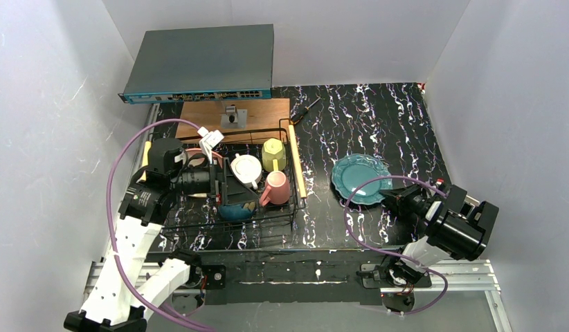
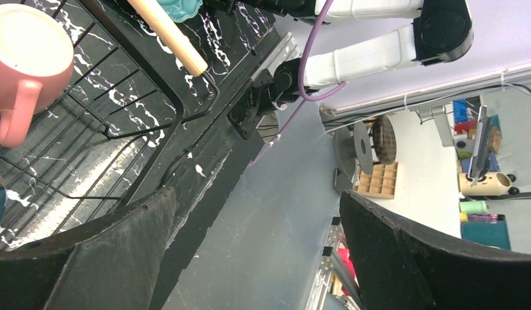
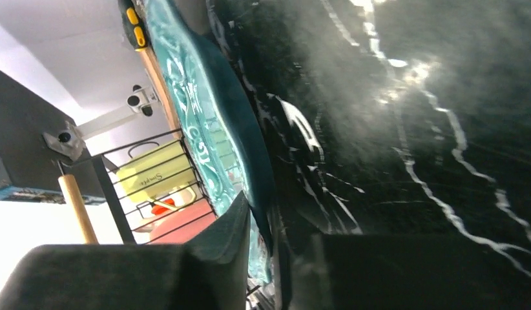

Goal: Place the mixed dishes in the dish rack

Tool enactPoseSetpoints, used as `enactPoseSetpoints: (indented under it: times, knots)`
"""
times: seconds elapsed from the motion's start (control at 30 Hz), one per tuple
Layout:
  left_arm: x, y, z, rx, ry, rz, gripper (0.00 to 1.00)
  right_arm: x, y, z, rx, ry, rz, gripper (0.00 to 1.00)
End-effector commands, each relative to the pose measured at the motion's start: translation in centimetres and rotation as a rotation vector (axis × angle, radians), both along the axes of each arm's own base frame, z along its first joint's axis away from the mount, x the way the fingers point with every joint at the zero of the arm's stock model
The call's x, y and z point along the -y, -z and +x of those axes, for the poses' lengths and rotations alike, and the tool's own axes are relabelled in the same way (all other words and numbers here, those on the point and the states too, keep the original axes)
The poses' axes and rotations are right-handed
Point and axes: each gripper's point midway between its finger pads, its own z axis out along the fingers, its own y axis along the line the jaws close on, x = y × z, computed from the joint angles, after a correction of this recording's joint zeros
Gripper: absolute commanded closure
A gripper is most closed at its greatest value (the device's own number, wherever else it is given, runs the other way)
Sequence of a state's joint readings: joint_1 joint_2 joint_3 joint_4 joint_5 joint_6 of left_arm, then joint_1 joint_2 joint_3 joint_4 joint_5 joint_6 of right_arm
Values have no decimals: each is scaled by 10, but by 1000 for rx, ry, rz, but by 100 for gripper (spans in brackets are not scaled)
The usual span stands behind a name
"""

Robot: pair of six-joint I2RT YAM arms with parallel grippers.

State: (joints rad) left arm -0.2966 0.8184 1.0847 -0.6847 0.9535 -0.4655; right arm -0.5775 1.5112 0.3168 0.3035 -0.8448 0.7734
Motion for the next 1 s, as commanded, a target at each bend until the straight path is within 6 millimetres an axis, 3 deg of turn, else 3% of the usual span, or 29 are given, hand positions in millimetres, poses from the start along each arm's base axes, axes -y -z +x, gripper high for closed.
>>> enactPoseSetpoints:
  times: [0.0, 0.07, 0.27, 0.57, 0.67, 0.77, 0.97]
  knots:
    - [4, -8, 0, -20, 14, -38, 2, 3, -16, 8, 68, -22, -50, 91]
    - [6, -11, 1, -31, 13, -58, 2, 3, -24, 9, 90, -23, -69, 99]
    - [13, -16, 10, -73, 12, -99, 2, 9, -70, 19, 207, -16, -188, 99]
    - [21, -24, 20, -115, -6, -158, 2, -3, -189, 36, 464, -1, -472, 99]
    - [25, -27, 22, -128, -11, -172, 3, -19, -233, 36, 551, -13, -542, 99]
    - [28, -31, 22, -130, -8, -182, 3, -48, -282, 29, 678, -67, -601, 99]
    - [30, -52, 19, -117, -20, -215, 4, -87, -352, 4, 850, -111, -630, 99]
